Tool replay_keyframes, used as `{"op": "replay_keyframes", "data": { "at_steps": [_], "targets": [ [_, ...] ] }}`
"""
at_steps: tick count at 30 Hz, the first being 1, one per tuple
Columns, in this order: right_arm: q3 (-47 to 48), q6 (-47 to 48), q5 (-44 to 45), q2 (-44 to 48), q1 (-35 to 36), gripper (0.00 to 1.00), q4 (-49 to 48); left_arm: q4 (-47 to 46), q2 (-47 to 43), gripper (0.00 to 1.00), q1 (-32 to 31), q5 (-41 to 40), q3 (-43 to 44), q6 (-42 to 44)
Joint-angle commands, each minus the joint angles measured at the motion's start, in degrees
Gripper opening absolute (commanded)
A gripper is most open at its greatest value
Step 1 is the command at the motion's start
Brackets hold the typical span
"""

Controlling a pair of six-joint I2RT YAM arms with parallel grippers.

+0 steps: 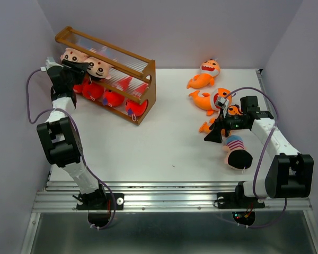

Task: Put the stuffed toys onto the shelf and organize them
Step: Place the stuffed toy onto shelf

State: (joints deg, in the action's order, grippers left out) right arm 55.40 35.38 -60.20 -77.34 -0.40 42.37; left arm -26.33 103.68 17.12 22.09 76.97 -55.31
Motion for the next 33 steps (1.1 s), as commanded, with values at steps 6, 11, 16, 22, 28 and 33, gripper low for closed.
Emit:
{"op": "replay_keyframes", "data": {
  "at_steps": [6, 11, 16, 22, 28, 33],
  "targets": [
    [0.33, 1.10, -0.44, 0.70, -0.83, 1.00, -1.50, -2.41, -5.85, 0.63, 1.24, 1.99, 1.25, 1.26],
    [0.33, 1.19, -0.44, 0.88, -0.83, 1.00, -1.59, -2.33, -7.61, 0.63, 2.03, 2.87, 0.38, 1.43],
    [0.33, 1.19, -0.18, 1.23, -0.83, 1.00, -1.50, -0.31, -12.09, 0.67, 3.18, 3.32, -0.86, 7.39],
    [0.24, 1.45, 0.61, 1.75, -0.83, 1.00, -1.59, 8.39, -21.84, 0.67, 4.23, -1.60, -2.78, 20.12],
    [-0.28, 1.72, 4.74, 4.82, -1.35, 1.00, -2.81, 6.64, -36.77, 0.73, 2.66, 0.14, -17.53, 22.52],
    [-1.87, -1.35, 10.09, 8.78, -2.76, 1.00, -6.51, 8.82, -48.80, 0.98, -0.86, 3.31, -30.01, 26.81]
  ]
}}
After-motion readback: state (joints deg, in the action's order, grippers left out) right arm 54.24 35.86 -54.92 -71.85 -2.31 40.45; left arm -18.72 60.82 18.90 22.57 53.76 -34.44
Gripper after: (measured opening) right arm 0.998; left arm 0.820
